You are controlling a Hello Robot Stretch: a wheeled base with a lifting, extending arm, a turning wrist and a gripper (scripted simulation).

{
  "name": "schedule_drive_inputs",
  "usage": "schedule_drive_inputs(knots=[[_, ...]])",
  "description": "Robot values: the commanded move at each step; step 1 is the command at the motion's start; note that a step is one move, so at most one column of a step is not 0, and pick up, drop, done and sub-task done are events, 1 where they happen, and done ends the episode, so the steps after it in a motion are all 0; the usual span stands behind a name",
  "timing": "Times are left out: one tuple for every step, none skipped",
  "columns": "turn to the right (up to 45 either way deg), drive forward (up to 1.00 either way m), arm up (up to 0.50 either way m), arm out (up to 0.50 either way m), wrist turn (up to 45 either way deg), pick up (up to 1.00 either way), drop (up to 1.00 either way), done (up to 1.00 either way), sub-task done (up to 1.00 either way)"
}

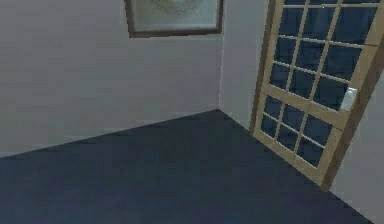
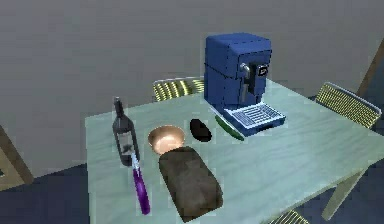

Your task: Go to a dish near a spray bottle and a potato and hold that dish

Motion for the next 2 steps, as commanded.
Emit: schedule_drive_inputs(knots=[[0.0,0.00,0.38,0.00,0.0,0.00,0.00,0.00,0.00],[0.0,0.00,0.00,0.40,0.0,0.00,0.00,0.00,0.00]])
